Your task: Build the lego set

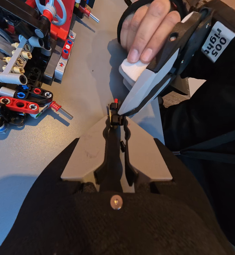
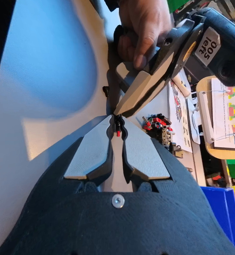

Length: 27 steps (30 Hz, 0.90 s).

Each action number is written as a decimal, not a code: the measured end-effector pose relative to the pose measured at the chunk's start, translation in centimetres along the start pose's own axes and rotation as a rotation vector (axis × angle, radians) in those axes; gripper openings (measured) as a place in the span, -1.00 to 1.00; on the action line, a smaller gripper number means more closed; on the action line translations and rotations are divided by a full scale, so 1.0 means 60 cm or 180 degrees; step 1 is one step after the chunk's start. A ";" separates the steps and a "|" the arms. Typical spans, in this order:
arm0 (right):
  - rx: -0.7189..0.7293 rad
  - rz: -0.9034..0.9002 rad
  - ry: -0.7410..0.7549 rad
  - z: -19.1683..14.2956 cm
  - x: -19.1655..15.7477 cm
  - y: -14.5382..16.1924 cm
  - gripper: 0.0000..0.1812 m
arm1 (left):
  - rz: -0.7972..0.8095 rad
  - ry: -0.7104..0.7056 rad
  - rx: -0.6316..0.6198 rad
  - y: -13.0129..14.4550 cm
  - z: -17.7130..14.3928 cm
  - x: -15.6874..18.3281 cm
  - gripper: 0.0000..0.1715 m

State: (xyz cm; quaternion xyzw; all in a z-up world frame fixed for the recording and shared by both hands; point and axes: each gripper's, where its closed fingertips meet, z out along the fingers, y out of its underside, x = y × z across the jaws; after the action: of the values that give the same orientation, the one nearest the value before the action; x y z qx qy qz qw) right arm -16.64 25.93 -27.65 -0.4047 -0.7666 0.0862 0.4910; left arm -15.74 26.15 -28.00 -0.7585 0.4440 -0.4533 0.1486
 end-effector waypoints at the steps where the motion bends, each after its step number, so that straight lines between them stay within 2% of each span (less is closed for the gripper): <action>1: 0.0006 0.0033 -0.0013 -0.001 0.000 0.000 -0.95 | 0.0001 0.0010 -0.0004 0.000 0.000 0.001 -0.81; 5: -0.0045 -0.0074 0.0020 -0.003 -0.001 0.004 -0.94 | -0.0022 0.0059 -0.0011 0.001 0.000 0.002 -0.81; 9: -0.0023 0.0064 -0.0080 -0.003 -0.005 0.005 -0.95 | 0.0029 0.0066 -0.0033 0.002 0.001 0.005 -0.86; 16: 0.0135 0.1002 -0.0632 -0.005 -0.011 0.007 -0.96 | 0.0577 -0.0400 -0.0047 0.006 0.005 0.004 -0.84; 18: 0.0147 0.1304 -0.0816 -0.006 -0.008 0.009 -0.96 | 0.0839 -0.0563 -0.0061 0.006 0.008 0.006 -0.75; 21: 0.0194 0.1696 -0.1115 -0.010 -0.008 0.008 -0.97 | 0.1345 -0.0992 -0.0143 0.004 0.012 -0.005 -0.90; 27: 0.0149 0.2714 -0.1573 -0.010 0.000 0.013 -0.95 | 0.2413 -0.1803 -0.0248 -0.005 0.011 -0.020 -0.95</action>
State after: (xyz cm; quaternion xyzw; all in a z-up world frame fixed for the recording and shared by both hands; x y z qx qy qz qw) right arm -15.70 26.26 -27.77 -0.6387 -0.6241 0.3902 0.2244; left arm -15.29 27.18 -28.84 -0.6417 0.6482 -0.1254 0.3903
